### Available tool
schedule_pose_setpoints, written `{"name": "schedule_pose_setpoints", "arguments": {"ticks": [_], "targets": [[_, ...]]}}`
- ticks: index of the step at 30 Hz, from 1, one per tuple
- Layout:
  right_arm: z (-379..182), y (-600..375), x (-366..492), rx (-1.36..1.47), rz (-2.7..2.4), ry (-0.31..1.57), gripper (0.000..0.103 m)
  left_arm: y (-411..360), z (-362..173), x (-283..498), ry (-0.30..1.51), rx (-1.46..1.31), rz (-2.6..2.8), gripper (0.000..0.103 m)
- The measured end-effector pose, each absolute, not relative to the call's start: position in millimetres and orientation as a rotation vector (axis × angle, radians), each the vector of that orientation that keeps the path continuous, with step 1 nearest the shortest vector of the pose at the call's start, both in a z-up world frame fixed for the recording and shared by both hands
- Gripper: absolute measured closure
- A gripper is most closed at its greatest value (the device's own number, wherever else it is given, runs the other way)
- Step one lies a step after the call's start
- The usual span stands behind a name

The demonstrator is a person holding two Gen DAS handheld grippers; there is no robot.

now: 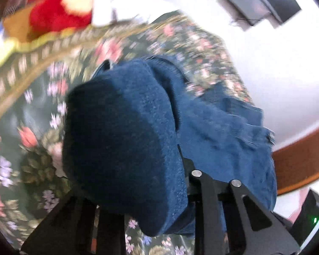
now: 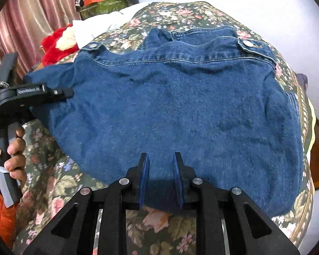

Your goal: Fold large clothes

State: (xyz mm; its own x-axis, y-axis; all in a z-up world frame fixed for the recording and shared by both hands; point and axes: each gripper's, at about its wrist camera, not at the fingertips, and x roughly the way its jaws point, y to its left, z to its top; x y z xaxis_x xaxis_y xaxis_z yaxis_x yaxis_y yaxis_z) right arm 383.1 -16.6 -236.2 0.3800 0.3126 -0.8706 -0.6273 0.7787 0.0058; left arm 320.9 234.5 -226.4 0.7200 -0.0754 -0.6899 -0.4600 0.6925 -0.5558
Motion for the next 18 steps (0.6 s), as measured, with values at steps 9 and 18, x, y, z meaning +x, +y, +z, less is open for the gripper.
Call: {"name": "schedule_pose_setpoints", "arguments": {"ticks": [9, 18], "targets": [[-207, -7, 360, -0.270, 0.735, 1.035, 0.084, 215, -157, 269, 0.638, -0.539, 0.283, 0.082], [-242, 66, 357, -0.161, 0.921, 1.267, 0.084, 236, -152, 237, 0.627, -0.457, 0.411, 0.082]]}}
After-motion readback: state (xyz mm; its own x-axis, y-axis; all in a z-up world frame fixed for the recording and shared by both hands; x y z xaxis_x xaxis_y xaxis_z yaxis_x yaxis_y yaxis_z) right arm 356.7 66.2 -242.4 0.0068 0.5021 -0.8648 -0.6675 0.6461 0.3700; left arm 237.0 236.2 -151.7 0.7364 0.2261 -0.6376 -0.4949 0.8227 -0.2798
